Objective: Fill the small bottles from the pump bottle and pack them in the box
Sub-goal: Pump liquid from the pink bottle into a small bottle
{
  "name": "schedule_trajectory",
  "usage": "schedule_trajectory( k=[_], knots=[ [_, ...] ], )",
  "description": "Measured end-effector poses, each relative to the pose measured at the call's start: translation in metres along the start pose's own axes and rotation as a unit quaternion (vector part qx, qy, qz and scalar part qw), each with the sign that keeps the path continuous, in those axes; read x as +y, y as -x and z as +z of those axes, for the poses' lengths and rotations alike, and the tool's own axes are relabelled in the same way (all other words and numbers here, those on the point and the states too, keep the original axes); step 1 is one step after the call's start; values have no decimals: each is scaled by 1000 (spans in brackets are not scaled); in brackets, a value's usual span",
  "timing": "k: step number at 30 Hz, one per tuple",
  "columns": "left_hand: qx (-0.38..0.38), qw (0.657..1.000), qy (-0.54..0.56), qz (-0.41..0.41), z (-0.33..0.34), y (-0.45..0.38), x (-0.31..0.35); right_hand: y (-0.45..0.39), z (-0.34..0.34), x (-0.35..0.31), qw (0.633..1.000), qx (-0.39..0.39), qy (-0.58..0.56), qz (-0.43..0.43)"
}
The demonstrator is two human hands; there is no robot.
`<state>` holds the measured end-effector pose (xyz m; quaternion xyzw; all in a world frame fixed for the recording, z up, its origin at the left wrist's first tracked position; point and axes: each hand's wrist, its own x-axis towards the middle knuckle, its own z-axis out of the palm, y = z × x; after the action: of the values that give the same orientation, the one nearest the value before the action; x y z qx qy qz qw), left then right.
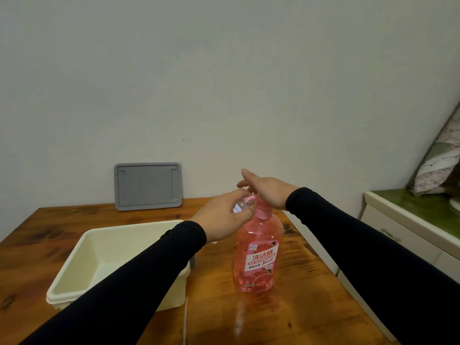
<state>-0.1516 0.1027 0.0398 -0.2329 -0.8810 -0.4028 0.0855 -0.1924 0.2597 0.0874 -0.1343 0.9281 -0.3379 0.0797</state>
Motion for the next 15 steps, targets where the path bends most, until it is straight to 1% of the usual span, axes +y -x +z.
schedule_trajectory(
  k=[5,15],
  knots=[
    [1,1000,3,-5,-7,-5,2,1,-7,-5,1000,15,-6,-11],
    [-10,1000,7,-9,-9,-6,2,3,-10,-6,1000,18,-6,-13]
  ],
)
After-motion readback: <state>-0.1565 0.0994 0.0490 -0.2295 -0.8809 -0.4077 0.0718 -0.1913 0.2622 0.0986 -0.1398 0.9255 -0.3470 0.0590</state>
